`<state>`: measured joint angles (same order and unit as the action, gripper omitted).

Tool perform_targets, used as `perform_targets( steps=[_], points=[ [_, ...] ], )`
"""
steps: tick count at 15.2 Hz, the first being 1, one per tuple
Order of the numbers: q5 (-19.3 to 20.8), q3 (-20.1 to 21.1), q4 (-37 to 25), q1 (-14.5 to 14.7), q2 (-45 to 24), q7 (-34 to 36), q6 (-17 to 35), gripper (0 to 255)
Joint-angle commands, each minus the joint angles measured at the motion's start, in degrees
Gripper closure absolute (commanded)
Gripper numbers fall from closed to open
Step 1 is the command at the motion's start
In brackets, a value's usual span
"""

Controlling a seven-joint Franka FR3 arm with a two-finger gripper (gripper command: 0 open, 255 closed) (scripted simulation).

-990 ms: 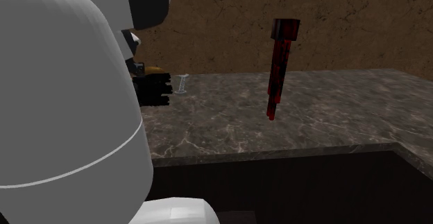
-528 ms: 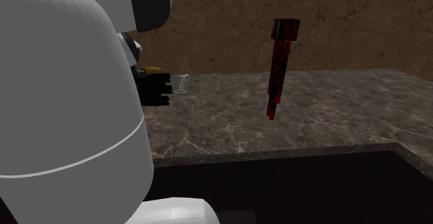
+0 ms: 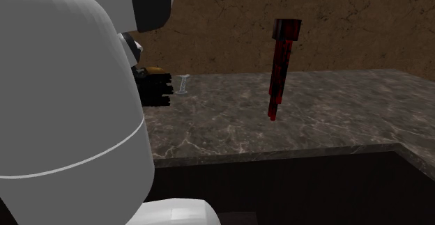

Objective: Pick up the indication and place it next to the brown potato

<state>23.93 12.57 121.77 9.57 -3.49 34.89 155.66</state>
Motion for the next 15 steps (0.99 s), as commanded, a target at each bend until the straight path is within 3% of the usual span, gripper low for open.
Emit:
perform_targets(
  steps=[1, 3, 7, 15],
  points=[
    [0.0, 0.0, 0.0, 0.0, 0.0, 0.0, 0.0, 0],
    [0.0, 0.0, 0.0, 0.0, 0.0, 0.0, 0.0, 0],
    [-5.3, 0.7, 2.4, 0.4, 7.2, -3.7, -4.4, 0],
    [-5.3, 0.6, 2.4, 0.4, 7.2, -3.7, -4.4, 0]
  ],
)
